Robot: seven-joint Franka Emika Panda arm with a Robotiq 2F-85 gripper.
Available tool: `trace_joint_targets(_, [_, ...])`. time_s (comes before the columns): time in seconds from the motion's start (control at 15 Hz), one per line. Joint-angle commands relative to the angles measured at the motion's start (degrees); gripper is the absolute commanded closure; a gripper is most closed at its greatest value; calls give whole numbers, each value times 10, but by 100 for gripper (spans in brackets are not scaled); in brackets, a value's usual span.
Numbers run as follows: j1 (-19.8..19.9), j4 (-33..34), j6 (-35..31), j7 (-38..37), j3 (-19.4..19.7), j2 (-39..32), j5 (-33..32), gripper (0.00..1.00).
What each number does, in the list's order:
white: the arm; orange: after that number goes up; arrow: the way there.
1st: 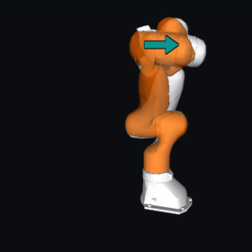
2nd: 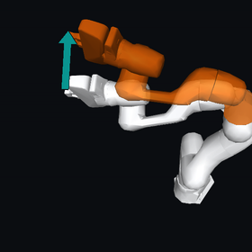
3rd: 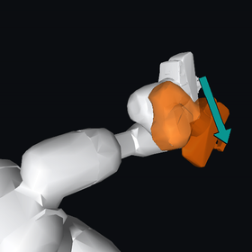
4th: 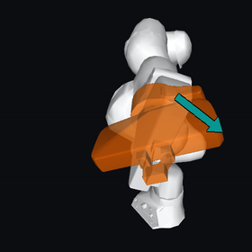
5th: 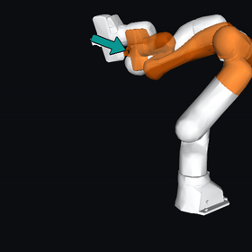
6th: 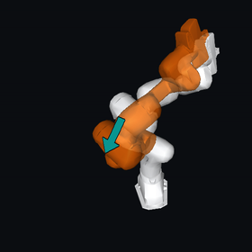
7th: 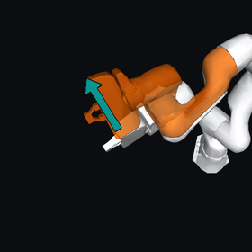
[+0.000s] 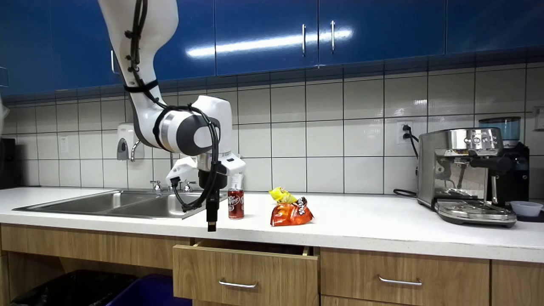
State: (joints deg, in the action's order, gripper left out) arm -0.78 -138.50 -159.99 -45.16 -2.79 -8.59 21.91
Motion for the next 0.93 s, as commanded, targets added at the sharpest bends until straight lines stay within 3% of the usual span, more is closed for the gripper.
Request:
trace_joint_targets(0.0, [-15,44,-5,-35,7,-46,14,0])
trace_joint_targets(0.33, [-46,50,-30,-101,23,-77,-5,0])
trace_joint_targets(0.87, [-80,26,-58,-165,41,-67,-16,0])
